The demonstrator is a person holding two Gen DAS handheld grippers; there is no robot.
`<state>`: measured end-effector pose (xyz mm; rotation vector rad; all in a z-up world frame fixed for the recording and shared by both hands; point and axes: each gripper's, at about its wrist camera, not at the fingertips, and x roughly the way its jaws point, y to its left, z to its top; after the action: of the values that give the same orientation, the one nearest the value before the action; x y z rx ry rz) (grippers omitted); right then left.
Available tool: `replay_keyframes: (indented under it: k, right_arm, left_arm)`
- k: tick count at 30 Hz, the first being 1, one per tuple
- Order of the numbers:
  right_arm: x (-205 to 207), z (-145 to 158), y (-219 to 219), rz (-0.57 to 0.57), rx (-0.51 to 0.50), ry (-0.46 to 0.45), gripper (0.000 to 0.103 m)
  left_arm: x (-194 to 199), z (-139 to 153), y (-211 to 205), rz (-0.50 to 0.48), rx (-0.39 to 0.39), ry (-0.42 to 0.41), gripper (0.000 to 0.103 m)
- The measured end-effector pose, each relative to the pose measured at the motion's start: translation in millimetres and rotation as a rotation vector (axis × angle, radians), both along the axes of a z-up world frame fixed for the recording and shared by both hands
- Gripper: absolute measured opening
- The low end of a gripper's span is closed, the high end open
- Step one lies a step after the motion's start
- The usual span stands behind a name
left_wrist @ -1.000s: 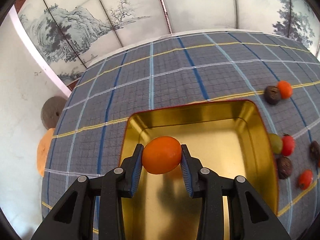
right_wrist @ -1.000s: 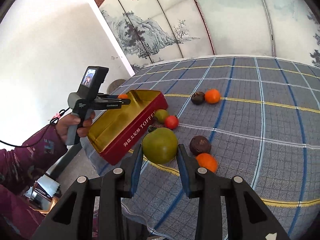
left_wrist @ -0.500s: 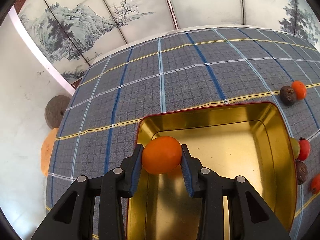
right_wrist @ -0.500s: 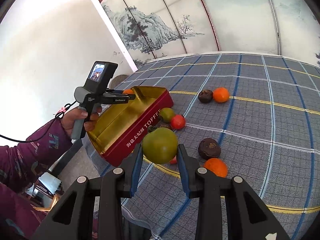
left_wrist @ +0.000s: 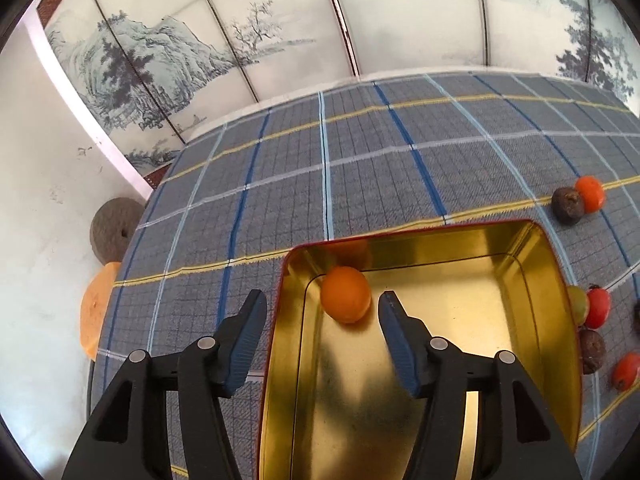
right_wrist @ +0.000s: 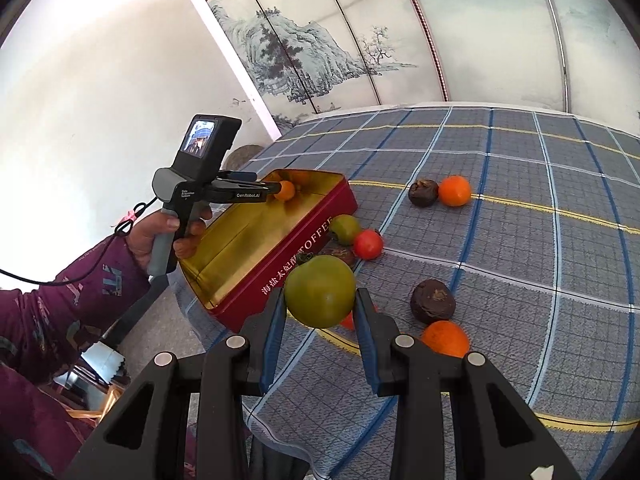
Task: Organize fruits
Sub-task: 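Carry the green fruit into the tin and open the right tool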
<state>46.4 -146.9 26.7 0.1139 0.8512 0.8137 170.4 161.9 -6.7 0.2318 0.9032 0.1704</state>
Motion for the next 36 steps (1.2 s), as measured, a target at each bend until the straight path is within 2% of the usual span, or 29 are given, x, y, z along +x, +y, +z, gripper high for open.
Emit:
replay_keyframes:
  k: [9, 17, 20, 28, 33, 36]
  right_arm:
    - [8, 12, 19, 0.048, 0.005, -0.026, 0.033]
    - [15, 20, 46, 0.107, 0.008, -0.048, 0.033]
    - [23, 21, 61, 0.133, 0.018, -0.049, 0.033]
    - [50, 10, 124, 0.217, 0.008, -0.016, 0.033]
    - [69, -4, 179, 0.288, -0.027, 0.011, 0.033]
    - [80, -15, 211, 0.308, -0.067, 0.024, 0.033]
  left_arm:
    - [-30, 22, 0, 0.077, -0.040, -0.055, 0.060]
    - [-58, 32, -1, 0.141, -0.014, -0.083, 0.062]
    - [-71, 32, 1, 0.163, -0.029, -0.081, 0.062]
    - [-103, 26, 6, 0.212, -0.051, -0.058, 0.062]
    - [-137, 26, 23, 0.292, -0.142, -0.063, 0.062]
    - [-160, 27, 35, 0.354, -0.190, -0.061, 0.077]
